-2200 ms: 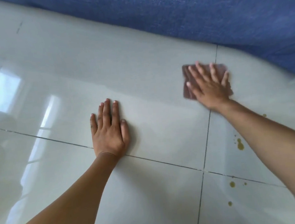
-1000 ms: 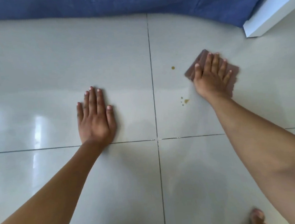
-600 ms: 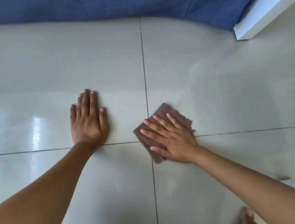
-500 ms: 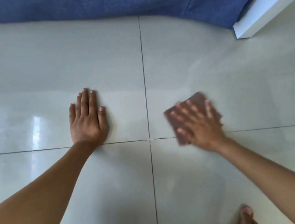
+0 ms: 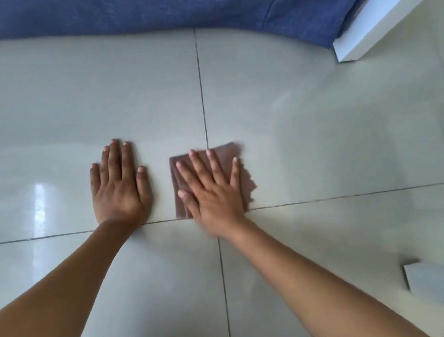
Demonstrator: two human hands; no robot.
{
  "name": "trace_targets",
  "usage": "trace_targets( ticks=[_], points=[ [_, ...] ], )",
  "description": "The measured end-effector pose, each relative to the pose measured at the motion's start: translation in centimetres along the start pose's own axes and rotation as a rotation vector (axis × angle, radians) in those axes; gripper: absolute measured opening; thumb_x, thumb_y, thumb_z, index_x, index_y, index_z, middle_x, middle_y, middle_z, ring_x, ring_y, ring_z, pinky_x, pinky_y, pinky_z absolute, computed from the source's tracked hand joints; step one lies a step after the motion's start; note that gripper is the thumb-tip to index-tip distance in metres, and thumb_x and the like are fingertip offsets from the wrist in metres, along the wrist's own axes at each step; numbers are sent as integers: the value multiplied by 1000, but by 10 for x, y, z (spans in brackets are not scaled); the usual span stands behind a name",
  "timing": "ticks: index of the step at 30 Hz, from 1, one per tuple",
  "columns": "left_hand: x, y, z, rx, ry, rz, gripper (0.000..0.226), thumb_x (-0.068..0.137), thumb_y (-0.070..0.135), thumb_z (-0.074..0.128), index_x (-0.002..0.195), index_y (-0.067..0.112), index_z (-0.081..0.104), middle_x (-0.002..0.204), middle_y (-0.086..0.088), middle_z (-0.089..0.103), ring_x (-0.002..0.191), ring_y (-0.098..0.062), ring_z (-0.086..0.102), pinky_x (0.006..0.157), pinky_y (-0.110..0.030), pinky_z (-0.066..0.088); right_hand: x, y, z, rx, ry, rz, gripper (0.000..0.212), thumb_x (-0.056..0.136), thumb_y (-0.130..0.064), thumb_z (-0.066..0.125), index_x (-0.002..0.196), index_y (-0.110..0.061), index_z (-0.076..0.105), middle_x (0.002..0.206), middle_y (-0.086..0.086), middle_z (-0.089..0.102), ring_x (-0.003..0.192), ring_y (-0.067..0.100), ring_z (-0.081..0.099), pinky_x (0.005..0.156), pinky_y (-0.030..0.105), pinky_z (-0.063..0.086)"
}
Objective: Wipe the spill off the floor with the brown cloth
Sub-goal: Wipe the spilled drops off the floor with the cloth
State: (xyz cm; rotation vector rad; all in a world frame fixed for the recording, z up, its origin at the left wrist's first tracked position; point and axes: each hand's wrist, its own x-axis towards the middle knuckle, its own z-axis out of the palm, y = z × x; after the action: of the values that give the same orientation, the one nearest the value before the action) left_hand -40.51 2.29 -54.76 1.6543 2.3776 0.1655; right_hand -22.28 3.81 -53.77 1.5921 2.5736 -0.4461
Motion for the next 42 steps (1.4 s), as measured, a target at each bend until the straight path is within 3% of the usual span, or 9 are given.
trace_targets(
  ticks=[4, 7, 12, 15, 20, 25, 30, 36, 42],
  points=[
    [1, 0, -2, -11, -12, 6, 64, 95, 42, 16, 154, 17, 17, 164, -5, 13, 151, -22, 11, 122, -43, 8, -69, 50, 13, -133, -95, -411, 52, 94, -55, 32, 144, -39, 36, 155, -8, 34, 146, 19, 28, 111, 61, 17],
    [0, 0, -1, -2, -22, -2, 64, 95, 42, 16, 154, 18, 16, 164, -4, 12, 151, -21, 10, 123, -42, 7, -72, 125, -1, -214, -129, -444, 54, 95, -57, 17, 145, -41, 28, 154, -11, 27, 144, 20, 23, 111, 61, 13],
    [0, 1, 0, 7, -8, -3, 64, 95, 41, 17, 154, 16, 18, 163, -5, 15, 151, -22, 13, 122, -42, 8, -16, 204, -35, -209, -32, 50, 56, 96, -55, 11, 150, -39, 16, 158, -5, 28, 145, 25, 27, 113, 63, 13],
    [1, 0, 2, 2, -3, -9, 65, 95, 41, 17, 154, 16, 18, 163, -5, 15, 151, -22, 13, 122, -42, 8, 50, 211, -54, -28, 82, 501, 55, 97, -49, 20, 150, -39, 14, 162, -10, 11, 150, 22, 8, 115, 64, 2],
    [3, -1, 4, 15, 7, -3, 64, 95, 40, 19, 154, 15, 19, 163, -6, 17, 151, -23, 14, 122, -42, 9, 160, 166, -77, 193, 78, 703, 58, 97, -53, 10, 152, -37, 0, 163, -7, -8, 150, 23, -11, 114, 63, -7],
    [2, 1, 4, 14, 4, -4, 65, 94, 40, 19, 154, 15, 21, 162, -7, 19, 150, -24, 17, 121, -42, 11, 187, 51, -55, 54, 37, 235, 56, 99, -49, 15, 152, -35, 6, 164, -7, 1, 151, 24, -3, 117, 56, -7],
    [3, -2, 4, -5, -10, 8, 65, 93, 37, 18, 153, 14, 22, 162, -5, 20, 150, -21, 17, 121, -40, 9, 89, -14, -9, 33, 52, -73, 53, 97, -46, 23, 149, -35, 24, 161, -8, 20, 150, 22, 13, 118, 51, 0],
    [5, -3, 1, -24, -81, 12, 67, 93, 40, 10, 155, 15, 13, 164, -3, 12, 151, -17, 8, 122, -39, 3, -49, -57, 31, 131, 31, 133, 52, 96, -45, 29, 147, -38, 27, 156, -9, 32, 146, 19, 24, 111, 54, 15],
    [-2, 7, -28, 92, -167, 3, 64, 98, 45, 15, 155, 20, 0, 165, -2, -4, 151, -15, -11, 114, -36, -25, -66, -65, 6, 128, -41, 224, 46, 95, -45, 31, 137, -38, 47, 147, -9, 49, 133, 19, 44, 102, 47, 25]
  ],
)
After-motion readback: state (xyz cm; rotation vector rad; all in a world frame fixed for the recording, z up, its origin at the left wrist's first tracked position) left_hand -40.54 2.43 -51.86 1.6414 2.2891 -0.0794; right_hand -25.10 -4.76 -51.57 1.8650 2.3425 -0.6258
